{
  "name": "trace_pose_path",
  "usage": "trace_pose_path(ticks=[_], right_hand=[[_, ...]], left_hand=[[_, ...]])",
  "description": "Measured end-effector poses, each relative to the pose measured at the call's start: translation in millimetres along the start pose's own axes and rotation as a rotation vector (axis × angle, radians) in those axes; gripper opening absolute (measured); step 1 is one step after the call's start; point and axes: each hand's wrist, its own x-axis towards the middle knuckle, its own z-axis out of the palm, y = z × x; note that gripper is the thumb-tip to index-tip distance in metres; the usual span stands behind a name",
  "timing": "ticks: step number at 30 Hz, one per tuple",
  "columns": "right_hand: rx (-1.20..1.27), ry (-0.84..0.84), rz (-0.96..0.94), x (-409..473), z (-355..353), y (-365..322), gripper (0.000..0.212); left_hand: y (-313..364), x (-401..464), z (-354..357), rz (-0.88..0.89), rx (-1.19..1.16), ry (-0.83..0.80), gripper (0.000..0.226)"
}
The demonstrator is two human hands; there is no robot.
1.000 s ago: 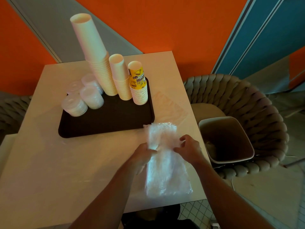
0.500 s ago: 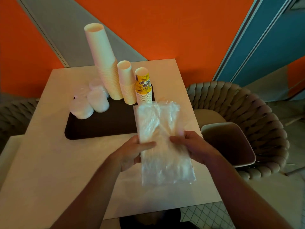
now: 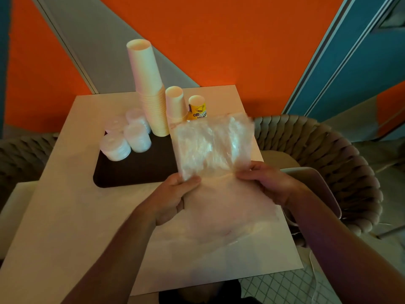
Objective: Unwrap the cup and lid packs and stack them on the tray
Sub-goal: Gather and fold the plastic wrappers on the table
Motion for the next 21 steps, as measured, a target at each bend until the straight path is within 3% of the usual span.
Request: trace_pose_path(ticks=[6, 9, 12, 13, 15, 16, 17, 19, 21], right_hand=[[-0.065, 0.154, -0.001, 0, 2, 0, 0.024], [-0.090, -0.008, 0.037, -2, 5, -8, 0.036], [-0.160, -0.093, -0.012, 0, 9, -13, 0.020], [-0.159, -0.159, -0.020, -1, 11, -15, 0.032], [-0.229, -0.246, -0.022, 1, 9, -16, 0.074], [-0.269, -0.251, -0.042, 3, 10, -15, 0.081], [-0.313, -0.246, -0.054, 4, 12, -16, 0.080], [-0.384, -0.218, -0.079, 8, 18, -18, 0.064], [-0.409, -0.224, -0.086, 7, 20, -20, 0.055]], left_hand=[[8, -10, -10, 0.031, -0.051, -0.068, 0.025], [9, -20, -15, 0.034, -0.071, -0.081, 0.044], [12, -28, -21, 0.055, -0.111, -0.179, 0.028], [16, -28, -25, 0.015, -0.152, -0.217, 0.031], [22, -27, -27, -0.071, -0.145, -0.279, 0.052], [24, -24, -29, -0.107, -0.080, -0.311, 0.059], [27, -23, -26, -0.126, -0.010, -0.354, 0.057], [30, -18, -20, -0.116, 0.142, -0.461, 0.031], [24, -10, -18, -0.123, 0.245, -0.516, 0.039]])
